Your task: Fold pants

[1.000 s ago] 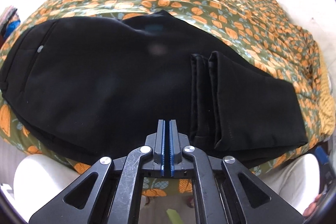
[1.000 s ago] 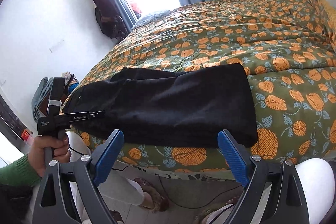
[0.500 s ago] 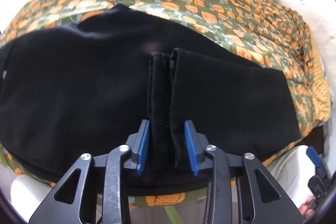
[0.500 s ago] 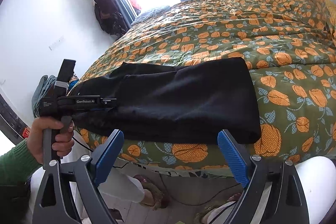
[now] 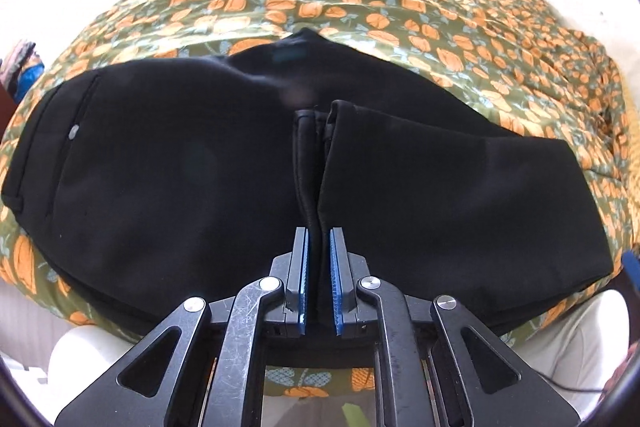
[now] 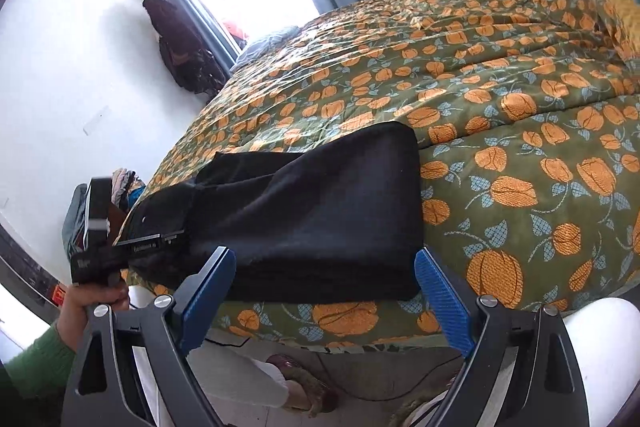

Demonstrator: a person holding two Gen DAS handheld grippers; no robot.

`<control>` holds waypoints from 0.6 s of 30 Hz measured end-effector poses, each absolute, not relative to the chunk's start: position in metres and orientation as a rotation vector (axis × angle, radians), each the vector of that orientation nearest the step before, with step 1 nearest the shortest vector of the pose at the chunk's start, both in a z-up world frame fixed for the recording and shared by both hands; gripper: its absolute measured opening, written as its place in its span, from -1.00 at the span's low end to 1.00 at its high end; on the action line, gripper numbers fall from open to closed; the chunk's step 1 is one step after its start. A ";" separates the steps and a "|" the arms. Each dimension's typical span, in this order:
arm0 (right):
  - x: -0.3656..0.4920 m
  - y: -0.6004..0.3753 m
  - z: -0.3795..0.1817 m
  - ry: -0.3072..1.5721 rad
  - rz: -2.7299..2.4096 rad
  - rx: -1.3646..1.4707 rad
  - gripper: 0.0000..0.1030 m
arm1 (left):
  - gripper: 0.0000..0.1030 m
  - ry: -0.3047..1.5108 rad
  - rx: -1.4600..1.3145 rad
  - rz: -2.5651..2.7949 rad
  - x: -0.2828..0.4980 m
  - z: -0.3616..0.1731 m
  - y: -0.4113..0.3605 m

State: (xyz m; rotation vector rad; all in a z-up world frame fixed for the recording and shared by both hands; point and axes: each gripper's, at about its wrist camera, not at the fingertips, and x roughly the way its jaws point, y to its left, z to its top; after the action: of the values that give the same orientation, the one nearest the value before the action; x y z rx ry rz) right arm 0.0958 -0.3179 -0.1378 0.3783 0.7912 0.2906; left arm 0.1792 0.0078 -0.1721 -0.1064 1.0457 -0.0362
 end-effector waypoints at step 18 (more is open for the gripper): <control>0.149 -0.289 -0.141 0.911 0.454 0.279 0.68 | 0.04 1.071 -0.044 -0.043 0.176 -0.176 -0.004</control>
State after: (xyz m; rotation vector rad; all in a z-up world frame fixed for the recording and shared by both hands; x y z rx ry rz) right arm 0.1488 -0.2891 -0.1406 0.2787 0.9113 0.4538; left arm 0.1756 -0.0038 -0.1761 -0.0440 1.0711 -0.0433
